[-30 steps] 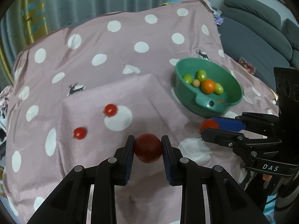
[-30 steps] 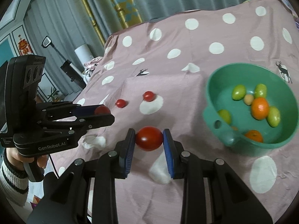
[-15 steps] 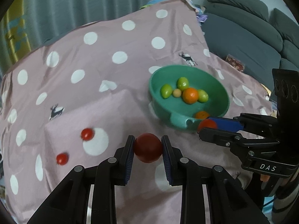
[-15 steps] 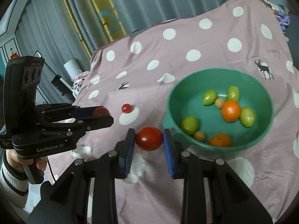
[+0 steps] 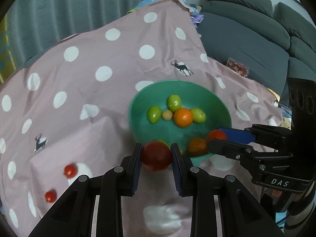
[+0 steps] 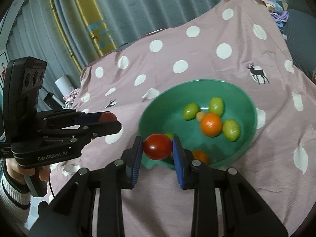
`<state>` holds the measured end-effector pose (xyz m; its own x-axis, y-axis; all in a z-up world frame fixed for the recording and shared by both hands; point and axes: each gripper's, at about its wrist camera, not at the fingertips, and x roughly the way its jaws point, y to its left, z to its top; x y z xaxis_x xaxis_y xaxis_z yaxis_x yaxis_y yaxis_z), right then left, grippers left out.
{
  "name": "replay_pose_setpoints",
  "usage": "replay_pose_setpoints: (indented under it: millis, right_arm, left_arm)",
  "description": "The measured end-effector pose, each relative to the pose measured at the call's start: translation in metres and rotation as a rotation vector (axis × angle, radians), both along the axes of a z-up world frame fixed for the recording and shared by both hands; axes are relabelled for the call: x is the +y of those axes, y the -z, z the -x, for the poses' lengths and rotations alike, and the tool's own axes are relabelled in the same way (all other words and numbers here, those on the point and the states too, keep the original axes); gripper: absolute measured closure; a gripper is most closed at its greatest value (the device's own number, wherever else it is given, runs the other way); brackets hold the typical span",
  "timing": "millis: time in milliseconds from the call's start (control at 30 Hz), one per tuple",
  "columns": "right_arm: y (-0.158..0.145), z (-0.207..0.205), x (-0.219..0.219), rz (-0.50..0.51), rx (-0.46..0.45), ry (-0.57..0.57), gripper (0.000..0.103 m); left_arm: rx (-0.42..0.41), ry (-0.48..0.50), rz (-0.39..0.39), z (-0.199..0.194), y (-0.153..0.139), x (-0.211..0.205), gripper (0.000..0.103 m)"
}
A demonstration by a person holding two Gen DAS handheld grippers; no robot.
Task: Organize fruits
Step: 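Carry the cherry tomatoes in both tools over the green basin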
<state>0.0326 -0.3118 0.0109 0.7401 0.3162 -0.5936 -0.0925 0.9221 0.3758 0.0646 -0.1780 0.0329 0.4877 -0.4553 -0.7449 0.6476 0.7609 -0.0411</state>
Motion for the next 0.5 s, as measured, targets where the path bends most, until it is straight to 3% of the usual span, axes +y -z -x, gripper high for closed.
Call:
replay_pose_setpoints:
  millis: [500]
  right_arm:
    - [0.016, -0.01, -0.018, 0.004, 0.031, 0.023, 0.073]
  left_arm:
    - [0.052, 0.051, -0.048, -0.021, 0.026, -0.039, 0.074]
